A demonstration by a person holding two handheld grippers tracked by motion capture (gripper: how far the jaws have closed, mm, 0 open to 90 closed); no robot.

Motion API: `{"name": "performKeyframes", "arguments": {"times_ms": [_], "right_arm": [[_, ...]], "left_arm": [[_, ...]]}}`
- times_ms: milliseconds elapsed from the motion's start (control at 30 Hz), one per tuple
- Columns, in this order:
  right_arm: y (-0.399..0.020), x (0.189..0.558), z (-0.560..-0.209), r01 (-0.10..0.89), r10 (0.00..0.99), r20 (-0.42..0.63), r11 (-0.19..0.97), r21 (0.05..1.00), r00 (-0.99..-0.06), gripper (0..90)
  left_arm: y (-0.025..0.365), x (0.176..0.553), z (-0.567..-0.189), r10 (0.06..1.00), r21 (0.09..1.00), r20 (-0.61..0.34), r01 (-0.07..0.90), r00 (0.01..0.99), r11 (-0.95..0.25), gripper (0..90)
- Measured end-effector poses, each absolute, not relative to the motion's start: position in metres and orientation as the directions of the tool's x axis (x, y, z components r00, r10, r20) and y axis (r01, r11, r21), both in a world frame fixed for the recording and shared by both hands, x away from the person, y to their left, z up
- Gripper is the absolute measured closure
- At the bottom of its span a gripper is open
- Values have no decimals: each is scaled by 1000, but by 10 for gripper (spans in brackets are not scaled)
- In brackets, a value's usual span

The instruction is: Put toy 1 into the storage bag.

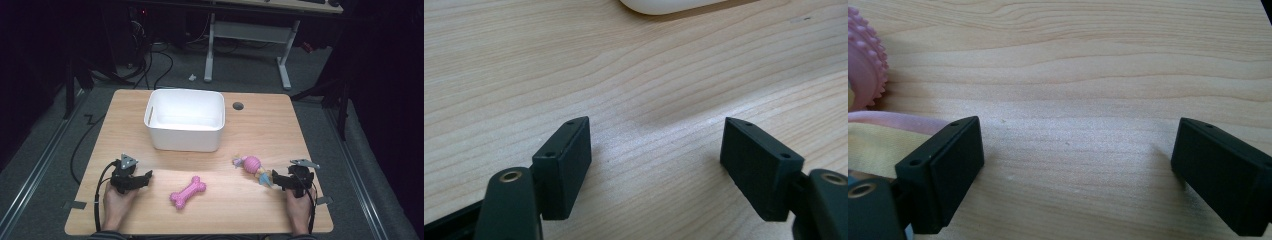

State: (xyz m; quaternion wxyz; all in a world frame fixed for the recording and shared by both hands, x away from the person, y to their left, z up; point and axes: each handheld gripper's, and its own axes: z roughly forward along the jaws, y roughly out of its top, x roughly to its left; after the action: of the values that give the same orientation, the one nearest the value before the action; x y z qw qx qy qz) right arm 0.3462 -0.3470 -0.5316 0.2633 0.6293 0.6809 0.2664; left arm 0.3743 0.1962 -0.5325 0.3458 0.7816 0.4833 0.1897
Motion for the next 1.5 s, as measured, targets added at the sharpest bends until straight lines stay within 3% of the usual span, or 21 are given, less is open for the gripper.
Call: {"name": "performKeyframes", "arguments": {"times_ms": [767,1500], "right_arm": [[-346,345,-531,717,998,-15,59,694,-68,84],[-346,345,-531,713,997,-19,67,698,-76,101]], "left_arm": [[191,354,-510,867,747,-65,600,494,-286,341],[136,338,-482,742,726,-81,550,665,-414,356]]}}
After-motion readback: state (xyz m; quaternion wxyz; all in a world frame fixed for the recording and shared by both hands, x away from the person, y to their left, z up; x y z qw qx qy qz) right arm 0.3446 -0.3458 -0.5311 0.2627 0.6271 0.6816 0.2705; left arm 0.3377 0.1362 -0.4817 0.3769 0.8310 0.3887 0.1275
